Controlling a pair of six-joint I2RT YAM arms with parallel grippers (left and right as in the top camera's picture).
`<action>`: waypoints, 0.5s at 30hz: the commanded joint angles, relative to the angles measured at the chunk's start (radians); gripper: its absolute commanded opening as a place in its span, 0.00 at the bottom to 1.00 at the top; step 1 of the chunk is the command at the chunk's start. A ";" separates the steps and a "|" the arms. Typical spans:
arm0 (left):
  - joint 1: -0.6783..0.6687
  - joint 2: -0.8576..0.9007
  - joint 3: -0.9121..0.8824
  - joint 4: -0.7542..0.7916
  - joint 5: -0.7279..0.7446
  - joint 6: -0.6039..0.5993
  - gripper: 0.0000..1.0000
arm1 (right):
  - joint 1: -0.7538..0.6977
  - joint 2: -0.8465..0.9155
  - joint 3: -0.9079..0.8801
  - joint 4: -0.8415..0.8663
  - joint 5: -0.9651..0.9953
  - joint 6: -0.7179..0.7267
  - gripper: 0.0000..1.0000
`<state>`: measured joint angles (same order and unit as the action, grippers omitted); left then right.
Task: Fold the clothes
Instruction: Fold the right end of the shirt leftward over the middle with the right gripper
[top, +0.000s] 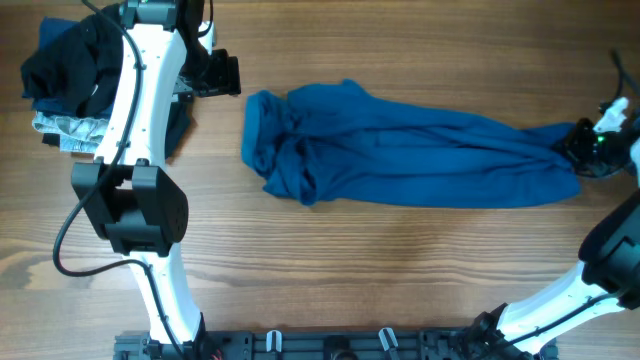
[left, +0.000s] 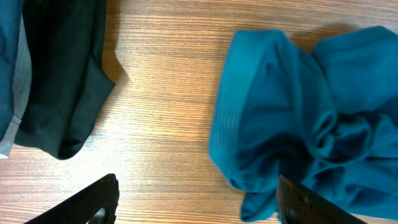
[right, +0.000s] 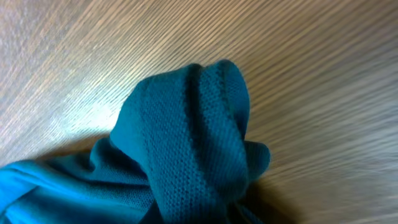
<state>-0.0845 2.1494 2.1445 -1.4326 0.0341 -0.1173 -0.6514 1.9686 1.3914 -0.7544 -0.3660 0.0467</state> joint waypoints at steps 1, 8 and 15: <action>0.004 -0.021 0.019 0.000 -0.010 -0.003 0.81 | -0.043 0.004 0.063 -0.036 -0.028 -0.055 0.04; 0.004 -0.021 0.019 0.014 -0.009 -0.003 0.81 | 0.048 0.004 0.199 -0.264 -0.249 -0.153 0.04; 0.004 -0.021 0.019 0.034 -0.009 -0.003 0.82 | 0.320 0.001 0.204 -0.312 -0.290 -0.106 0.04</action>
<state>-0.0845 2.1494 2.1445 -1.4094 0.0341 -0.1173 -0.4427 1.9713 1.5776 -1.0634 -0.5934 -0.0799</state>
